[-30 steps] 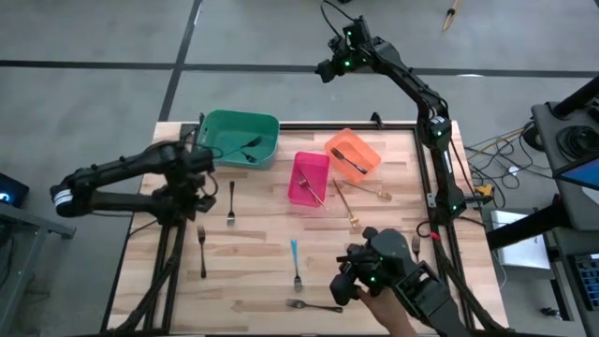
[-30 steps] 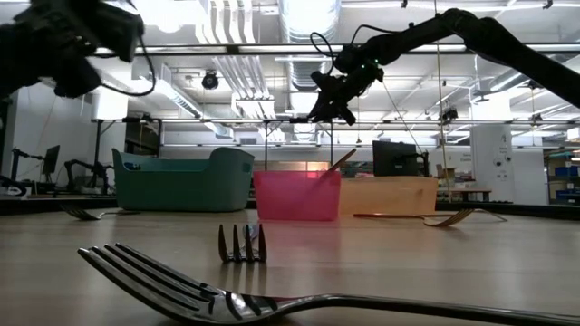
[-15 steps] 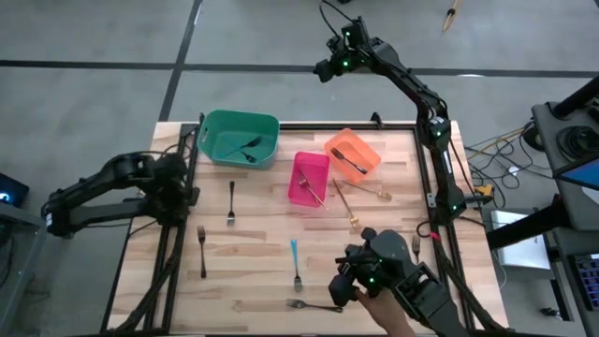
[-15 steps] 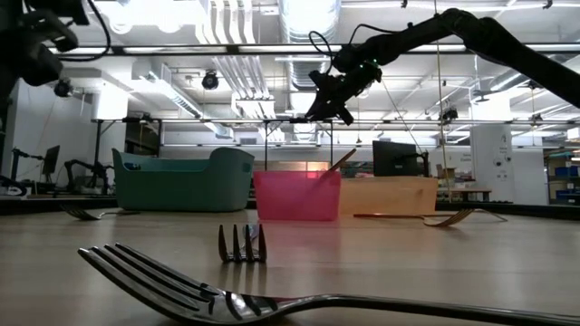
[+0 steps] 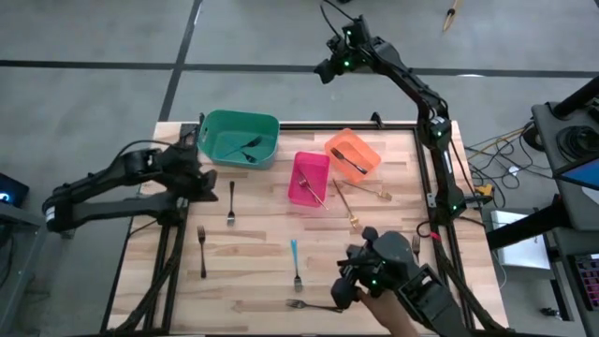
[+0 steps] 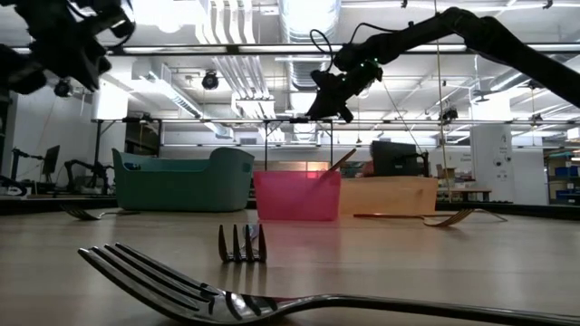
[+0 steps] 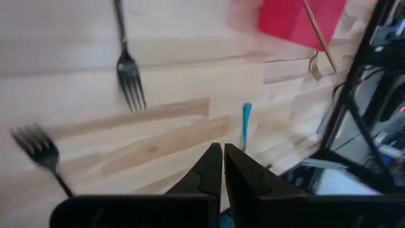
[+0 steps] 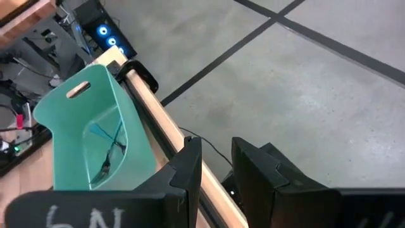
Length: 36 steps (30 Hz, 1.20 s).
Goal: Sort silverware by color (type)
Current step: Put the black fork into the orange bin
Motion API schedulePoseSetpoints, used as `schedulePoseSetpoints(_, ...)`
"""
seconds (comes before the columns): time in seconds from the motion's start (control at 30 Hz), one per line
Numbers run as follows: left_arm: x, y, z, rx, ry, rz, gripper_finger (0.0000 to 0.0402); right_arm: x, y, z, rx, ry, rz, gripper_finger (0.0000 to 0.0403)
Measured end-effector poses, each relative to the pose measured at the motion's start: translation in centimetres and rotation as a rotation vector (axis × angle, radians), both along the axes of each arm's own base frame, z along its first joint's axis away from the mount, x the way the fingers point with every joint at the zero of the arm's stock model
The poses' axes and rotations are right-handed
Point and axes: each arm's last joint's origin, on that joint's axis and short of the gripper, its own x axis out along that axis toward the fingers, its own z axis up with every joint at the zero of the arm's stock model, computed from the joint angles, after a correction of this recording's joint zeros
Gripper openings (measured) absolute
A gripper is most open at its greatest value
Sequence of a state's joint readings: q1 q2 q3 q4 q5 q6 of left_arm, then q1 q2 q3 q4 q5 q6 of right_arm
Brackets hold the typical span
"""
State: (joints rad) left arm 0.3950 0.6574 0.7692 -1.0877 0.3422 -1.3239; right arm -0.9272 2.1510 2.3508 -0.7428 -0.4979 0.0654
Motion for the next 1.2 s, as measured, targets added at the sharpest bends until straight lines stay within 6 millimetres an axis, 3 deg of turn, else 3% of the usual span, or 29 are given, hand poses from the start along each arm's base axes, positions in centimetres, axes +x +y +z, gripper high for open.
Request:
schedulePoseSetpoints(0.2, 1.5, 0.5, -1.1, 0.031, 0.115, -0.102, 0.0000, -0.5, 1.4, 2.4, 0.065, -0.082, -0.001, 0.0077)
schedulePoseSetpoints(0.4, 1.9, -0.9, -2.1, 0.073, 0.292, -0.200, 0.0000, 0.0, 4.2, 5.4, 0.095, -0.144, 0.002, 0.0077)
schedulePoseSetpoints(0.63, 3.2, -4.0, -3.0, 0.185, 0.329, -0.234, 0.0000, 1.1, 7.5, 7.6, 0.036, -0.133, -0.057, 0.0077)
schedulePoseSetpoints(0.8, 2.8, -6.8, -4.8, 0.183, 0.413, -0.263, 0.0000, 1.5, 9.1, 8.7, 0.025, -0.149, -0.062, 0.0077)
schedulePoseSetpoints(0.97, 2.3, -9.3, -6.3, 0.150, 0.476, -0.262, 0.0000, 2.2, 10.3, 9.0, 0.046, -0.160, -0.049, 0.0077)
schedulePoseSetpoints(1.2, 2.0, -11.4, -8.1, 0.171, 0.576, -0.246, 0.0000, 3.3, 11.6, 9.0, 0.050, -0.158, -0.010, 0.0077)
